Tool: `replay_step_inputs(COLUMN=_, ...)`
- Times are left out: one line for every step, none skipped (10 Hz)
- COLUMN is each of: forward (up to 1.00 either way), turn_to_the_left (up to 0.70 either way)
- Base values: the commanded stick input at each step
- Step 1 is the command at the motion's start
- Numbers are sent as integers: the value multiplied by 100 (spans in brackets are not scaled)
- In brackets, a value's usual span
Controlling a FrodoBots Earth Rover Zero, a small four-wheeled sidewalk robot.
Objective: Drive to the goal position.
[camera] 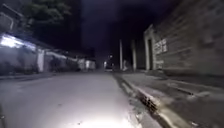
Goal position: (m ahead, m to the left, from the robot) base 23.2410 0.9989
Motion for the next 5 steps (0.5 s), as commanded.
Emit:
replay_step_inputs(forward=70, turn_to_the_left=0)
replay_step_inputs(forward=70, turn_to_the_left=0)
replay_step_inputs(forward=70, turn_to_the_left=0)
replay_step_inputs(forward=70, turn_to_the_left=0)
replay_step_inputs(forward=70, turn_to_the_left=0)
